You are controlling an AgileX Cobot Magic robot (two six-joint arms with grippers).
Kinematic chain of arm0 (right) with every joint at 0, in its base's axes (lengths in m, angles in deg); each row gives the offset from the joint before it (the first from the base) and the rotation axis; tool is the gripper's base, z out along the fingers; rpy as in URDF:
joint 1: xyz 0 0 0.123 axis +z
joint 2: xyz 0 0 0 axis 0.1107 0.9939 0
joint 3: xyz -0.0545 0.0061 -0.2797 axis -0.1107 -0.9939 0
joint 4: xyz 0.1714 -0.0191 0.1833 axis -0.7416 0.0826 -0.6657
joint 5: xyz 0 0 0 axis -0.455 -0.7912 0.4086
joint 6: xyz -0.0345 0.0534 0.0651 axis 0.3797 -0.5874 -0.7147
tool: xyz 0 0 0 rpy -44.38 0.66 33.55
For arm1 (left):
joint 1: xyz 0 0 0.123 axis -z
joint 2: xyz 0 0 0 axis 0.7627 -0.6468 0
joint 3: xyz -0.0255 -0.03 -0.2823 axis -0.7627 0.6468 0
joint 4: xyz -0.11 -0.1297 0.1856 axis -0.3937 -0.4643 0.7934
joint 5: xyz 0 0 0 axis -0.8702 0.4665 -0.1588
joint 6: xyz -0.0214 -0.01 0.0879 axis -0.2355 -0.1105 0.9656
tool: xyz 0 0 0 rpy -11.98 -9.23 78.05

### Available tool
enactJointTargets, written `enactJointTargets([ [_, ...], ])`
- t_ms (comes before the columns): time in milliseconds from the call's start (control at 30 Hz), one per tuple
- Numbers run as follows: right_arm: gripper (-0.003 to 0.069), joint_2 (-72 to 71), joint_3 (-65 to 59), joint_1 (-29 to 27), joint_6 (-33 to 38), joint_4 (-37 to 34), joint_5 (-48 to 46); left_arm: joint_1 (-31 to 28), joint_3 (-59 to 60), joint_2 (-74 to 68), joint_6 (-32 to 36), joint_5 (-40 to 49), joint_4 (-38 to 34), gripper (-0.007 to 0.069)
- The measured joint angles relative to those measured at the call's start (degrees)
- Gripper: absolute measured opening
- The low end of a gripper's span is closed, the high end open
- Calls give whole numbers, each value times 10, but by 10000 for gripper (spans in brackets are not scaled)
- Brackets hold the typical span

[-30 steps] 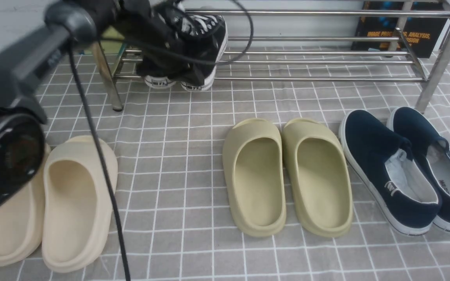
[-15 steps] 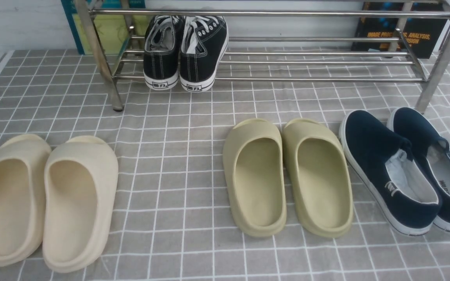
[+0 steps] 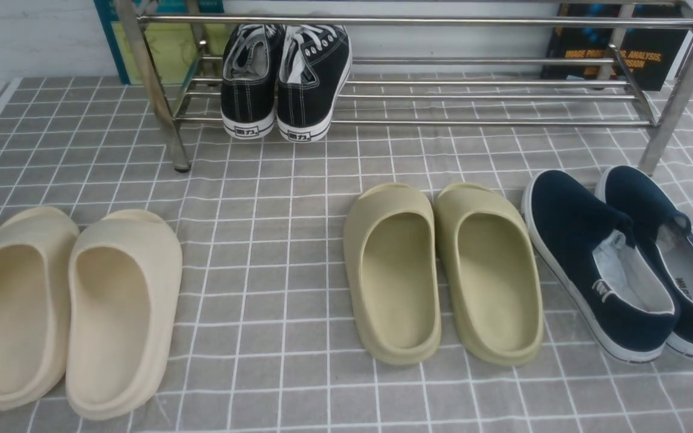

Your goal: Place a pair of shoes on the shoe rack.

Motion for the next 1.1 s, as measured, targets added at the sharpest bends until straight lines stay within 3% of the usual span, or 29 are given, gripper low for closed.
enactJointTargets([
  [300,239,0,0,0,0,0,0,0,129,152,-35,-24,7,-13],
  [833,239,0,0,0,0,1,0,0,158,171,-37,-29,17,-13],
  [1000,239,0,0,0,-1,1,0,-12,246,189,-9,-115,12,-13],
  [1100,239,0,0,0,-1,1,0,-49,340,217,66,-207,-29,-13],
])
